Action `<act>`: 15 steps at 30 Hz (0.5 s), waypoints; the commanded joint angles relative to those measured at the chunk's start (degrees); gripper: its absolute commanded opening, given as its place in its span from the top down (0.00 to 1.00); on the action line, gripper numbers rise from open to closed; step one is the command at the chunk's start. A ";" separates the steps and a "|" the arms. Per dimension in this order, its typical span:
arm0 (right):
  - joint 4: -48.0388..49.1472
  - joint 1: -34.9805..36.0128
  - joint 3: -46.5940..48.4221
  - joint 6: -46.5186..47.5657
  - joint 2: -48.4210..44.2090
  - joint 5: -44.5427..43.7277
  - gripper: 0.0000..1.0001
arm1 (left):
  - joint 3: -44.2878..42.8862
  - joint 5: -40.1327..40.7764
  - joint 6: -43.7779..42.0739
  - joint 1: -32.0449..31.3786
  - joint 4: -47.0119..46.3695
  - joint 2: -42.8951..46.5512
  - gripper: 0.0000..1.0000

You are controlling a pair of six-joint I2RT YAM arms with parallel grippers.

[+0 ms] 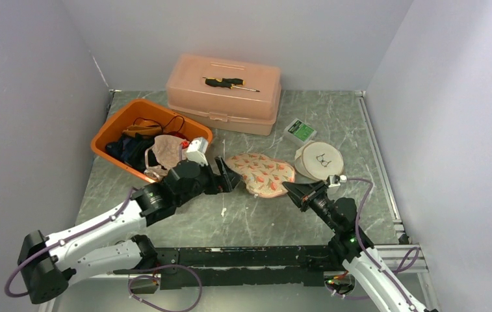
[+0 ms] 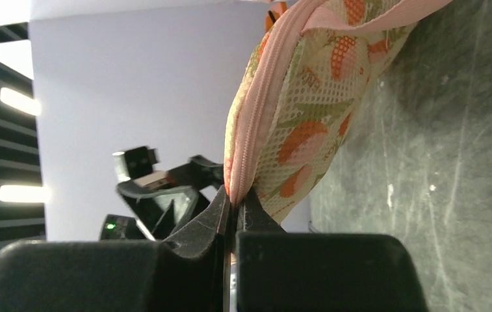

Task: Unzip the laundry bag and remove the bra
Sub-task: Unzip the laundry bag at the center of the board.

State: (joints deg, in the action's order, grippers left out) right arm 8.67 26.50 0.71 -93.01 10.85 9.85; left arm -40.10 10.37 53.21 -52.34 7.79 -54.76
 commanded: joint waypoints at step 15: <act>3.72 -7.84 9.81 9.77 15.08 21.01 1.00 | -1.78 8.64 -68.75 -21.55 3.61 -5.30 0.06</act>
State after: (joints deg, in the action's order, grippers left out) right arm 9.06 19.03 4.89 -85.82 24.84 24.53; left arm -43.68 10.79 0.38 -71.64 15.07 -59.11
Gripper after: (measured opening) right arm 0.034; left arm 0.941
